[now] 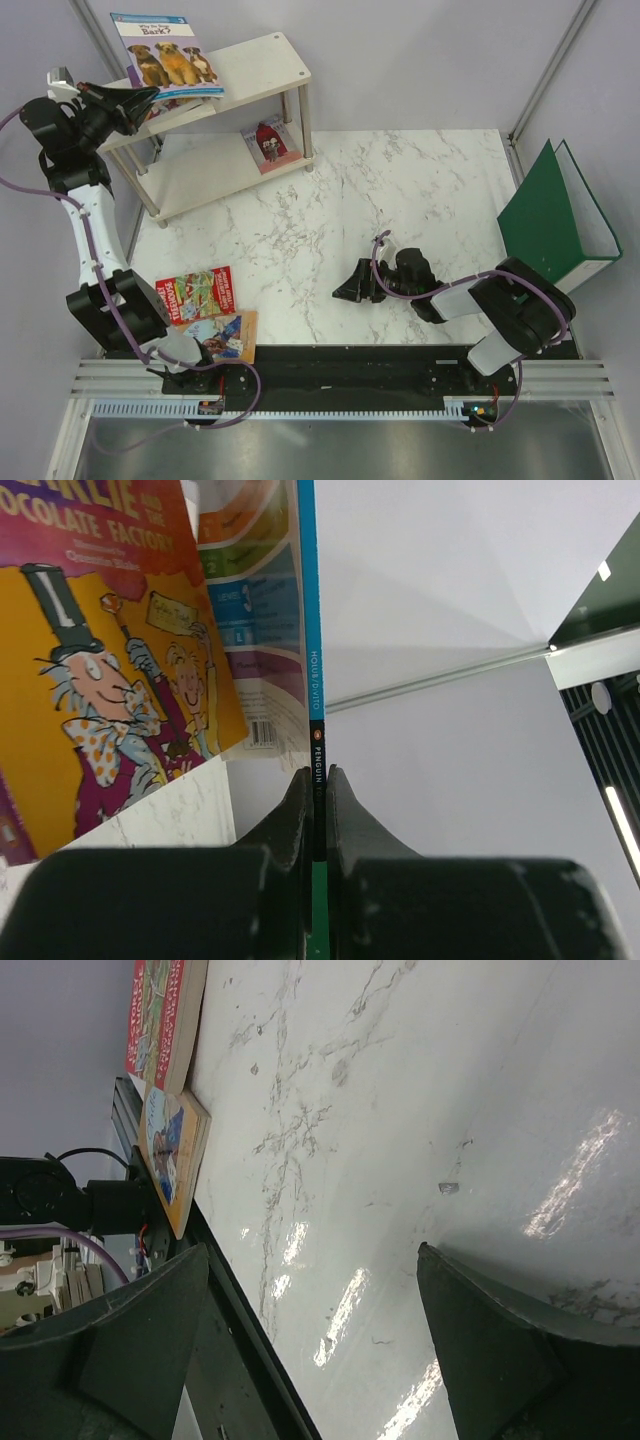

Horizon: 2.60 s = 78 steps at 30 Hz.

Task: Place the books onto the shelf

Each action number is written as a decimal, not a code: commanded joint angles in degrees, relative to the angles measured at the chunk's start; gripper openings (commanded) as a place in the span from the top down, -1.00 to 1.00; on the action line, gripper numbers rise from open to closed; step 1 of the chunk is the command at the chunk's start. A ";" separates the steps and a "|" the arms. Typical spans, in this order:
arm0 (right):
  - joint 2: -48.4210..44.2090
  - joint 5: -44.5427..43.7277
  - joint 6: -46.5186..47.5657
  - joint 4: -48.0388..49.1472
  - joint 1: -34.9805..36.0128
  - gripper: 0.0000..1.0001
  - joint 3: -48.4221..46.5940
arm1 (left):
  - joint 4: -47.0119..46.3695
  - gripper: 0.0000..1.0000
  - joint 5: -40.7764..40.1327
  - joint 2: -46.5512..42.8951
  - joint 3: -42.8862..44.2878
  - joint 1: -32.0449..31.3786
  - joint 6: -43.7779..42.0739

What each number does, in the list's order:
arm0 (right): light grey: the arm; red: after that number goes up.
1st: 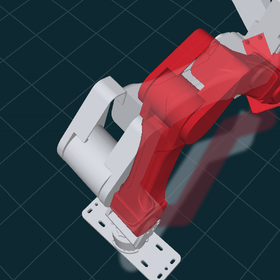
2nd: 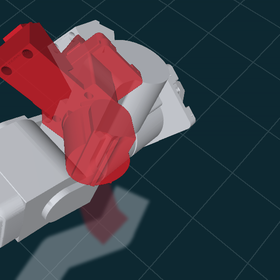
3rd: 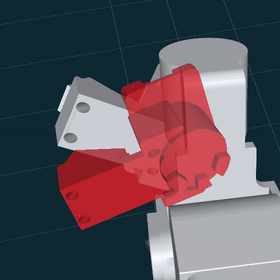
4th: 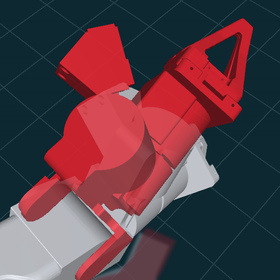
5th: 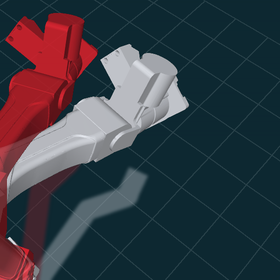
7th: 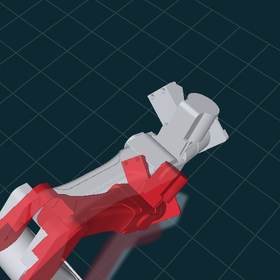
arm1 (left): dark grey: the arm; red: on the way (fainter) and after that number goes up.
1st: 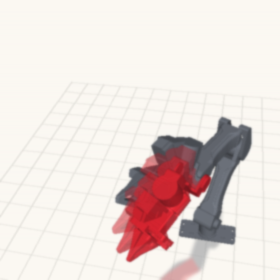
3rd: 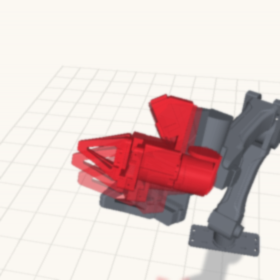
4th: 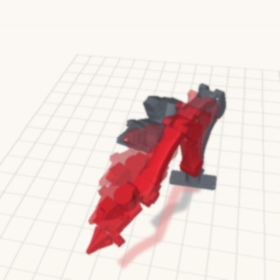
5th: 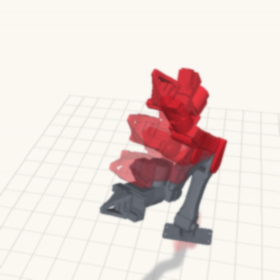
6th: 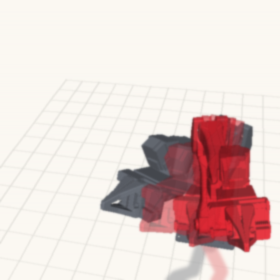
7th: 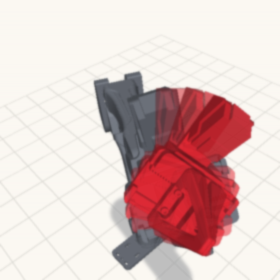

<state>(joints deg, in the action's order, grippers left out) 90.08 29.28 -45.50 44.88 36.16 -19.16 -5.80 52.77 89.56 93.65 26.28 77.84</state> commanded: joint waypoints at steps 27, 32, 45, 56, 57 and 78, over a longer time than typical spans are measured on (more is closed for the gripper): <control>2.99 0.69 -0.03 -2.61 0.84 -0.95 1.23 | -17.40 0.37 5.94 -0.97 -13.05 4.92 9.69; 3.26 0.87 -0.21 -2.52 0.84 -0.96 1.14 | -18.28 0.36 5.32 -0.61 -12.44 5.01 11.01; 4.31 1.40 -0.38 -1.91 1.02 -0.96 0.88 | -20.39 0.96 4.80 2.81 -6.90 5.09 16.11; 4.57 1.48 -0.47 -1.90 1.19 -0.96 0.70 | -18.63 0.05 4.79 3.96 -4.79 5.09 14.19; 4.57 1.48 -0.56 -1.90 1.19 -0.96 0.70 | -17.59 -0.08 4.88 3.61 -4.79 5.09 13.48; 4.31 1.84 -0.73 -1.47 1.28 -0.96 0.88 | 28.20 -0.27 -3.99 3.43 15.24 5.01 -17.63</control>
<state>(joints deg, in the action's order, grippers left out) 92.58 31.18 -46.72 49.08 36.91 -19.22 10.81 51.03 92.31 102.48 31.05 69.45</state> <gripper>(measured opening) 0.979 0.634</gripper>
